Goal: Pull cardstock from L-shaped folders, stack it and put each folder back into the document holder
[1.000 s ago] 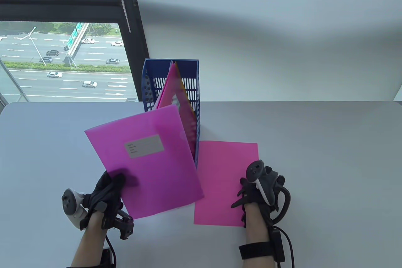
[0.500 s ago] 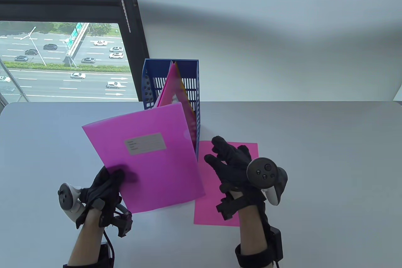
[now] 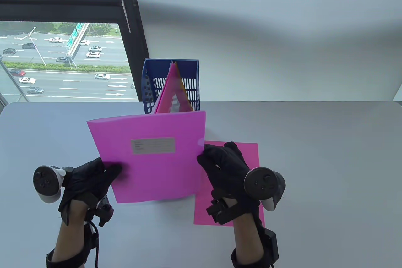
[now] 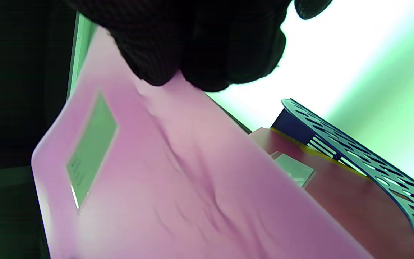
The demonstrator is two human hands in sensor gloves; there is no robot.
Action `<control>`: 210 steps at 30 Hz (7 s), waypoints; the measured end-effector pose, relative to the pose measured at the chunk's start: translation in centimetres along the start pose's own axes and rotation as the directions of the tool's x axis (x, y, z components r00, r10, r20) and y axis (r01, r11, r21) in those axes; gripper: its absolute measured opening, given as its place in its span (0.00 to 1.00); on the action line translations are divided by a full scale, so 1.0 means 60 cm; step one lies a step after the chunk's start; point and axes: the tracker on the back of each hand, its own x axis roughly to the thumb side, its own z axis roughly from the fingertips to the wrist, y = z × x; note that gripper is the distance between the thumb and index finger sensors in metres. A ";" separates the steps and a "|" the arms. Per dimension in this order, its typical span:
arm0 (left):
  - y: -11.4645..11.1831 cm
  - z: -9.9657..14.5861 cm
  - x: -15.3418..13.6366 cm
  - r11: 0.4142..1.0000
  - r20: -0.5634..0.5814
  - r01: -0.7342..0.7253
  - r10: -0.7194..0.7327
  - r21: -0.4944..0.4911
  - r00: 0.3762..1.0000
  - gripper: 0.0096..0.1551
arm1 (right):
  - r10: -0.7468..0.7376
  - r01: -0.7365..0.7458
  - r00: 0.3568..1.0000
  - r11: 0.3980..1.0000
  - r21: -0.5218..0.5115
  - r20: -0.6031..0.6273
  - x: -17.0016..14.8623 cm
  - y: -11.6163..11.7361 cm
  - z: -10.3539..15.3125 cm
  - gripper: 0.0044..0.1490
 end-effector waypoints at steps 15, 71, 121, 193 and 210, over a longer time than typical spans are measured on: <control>0.104 0.060 0.006 0.988 -0.131 0.107 -0.093 0.107 0.987 0.22 | 0.097 -0.098 0.995 0.995 -0.027 -0.031 0.002 0.013 0.003 0.24; -0.122 0.000 -0.063 0.844 -0.407 0.469 -0.345 0.260 0.846 0.26 | 0.262 -0.261 0.964 0.965 0.018 -0.039 0.022 0.052 -0.028 0.24; -0.112 0.005 -0.074 0.881 -0.394 0.399 -0.282 0.256 0.875 0.29 | 0.705 -0.722 0.687 0.690 -0.057 -0.174 -0.043 0.182 -0.020 0.28; -0.135 -0.025 0.039 0.948 -0.099 0.001 0.033 0.320 0.995 0.27 | 0.267 -0.247 0.960 0.949 -0.194 0.085 0.159 0.059 0.026 0.30; -0.134 -0.031 -0.055 0.831 -0.117 -0.548 0.556 0.094 0.823 0.25 | -0.169 0.139 0.976 0.968 -0.210 -0.135 0.010 -0.108 0.009 0.42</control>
